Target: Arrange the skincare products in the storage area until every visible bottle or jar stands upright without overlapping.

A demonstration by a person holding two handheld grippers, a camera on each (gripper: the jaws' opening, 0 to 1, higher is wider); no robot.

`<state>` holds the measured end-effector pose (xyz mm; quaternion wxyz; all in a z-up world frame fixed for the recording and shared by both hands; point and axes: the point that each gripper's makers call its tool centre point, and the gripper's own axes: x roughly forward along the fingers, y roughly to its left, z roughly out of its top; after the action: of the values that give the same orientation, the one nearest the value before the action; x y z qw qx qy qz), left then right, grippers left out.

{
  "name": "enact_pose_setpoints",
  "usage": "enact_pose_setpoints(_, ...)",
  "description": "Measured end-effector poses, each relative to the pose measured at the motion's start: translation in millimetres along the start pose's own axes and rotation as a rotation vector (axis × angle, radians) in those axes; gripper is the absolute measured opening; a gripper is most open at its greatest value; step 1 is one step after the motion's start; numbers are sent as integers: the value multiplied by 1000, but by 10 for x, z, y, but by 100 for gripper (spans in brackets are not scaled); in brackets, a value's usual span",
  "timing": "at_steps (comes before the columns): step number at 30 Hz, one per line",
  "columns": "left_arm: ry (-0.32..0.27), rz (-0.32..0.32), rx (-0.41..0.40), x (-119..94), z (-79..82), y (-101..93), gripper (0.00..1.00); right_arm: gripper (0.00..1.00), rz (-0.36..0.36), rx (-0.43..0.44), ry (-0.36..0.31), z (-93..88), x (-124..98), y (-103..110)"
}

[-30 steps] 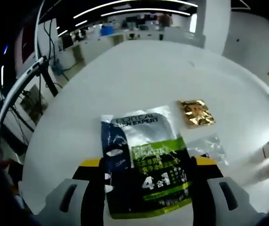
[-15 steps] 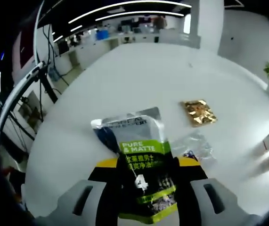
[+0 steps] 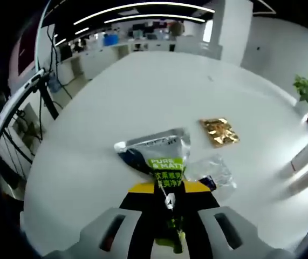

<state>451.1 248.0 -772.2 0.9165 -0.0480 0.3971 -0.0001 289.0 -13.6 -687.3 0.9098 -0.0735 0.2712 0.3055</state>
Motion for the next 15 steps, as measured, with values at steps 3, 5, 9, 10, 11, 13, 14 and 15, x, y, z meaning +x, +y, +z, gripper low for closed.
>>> enact_pose_setpoints(3, 2, -17, -8, -35, -20, -29, 10, 91, -1, 2, -5, 11, -4, -2)
enact_pose_setpoints(5, 1, -28, -7, -69, -33, -52, 9, 91, -1, 1, -10, 16, -6, -4)
enact_pose_setpoints(9, -8, -60, -24, -153, -29, -105, 9, 91, 0, -1, -18, 35, -12, 2)
enact_pose_setpoints(10, -12, -66, -23, -175, -24, -118, 9, 91, 1, -1, -19, 36, -13, 3)
enact_pose_setpoints(11, -17, -75, -20, -205, -18, -134, 9, 91, 2, -1, -22, 41, -14, 4)
enact_pose_setpoints(13, -26, -90, -19, -264, -5, -161, 9, 91, 3, -1, -28, 51, -17, 7)
enact_pose_setpoints(14, -29, -100, -22, -288, 0, -179, 9, 91, 5, -1, -31, 58, -19, 9)
enact_pose_setpoints(15, -35, -116, -26, -333, 7, -214, 9, 91, 5, 0, -35, 63, -20, 11)
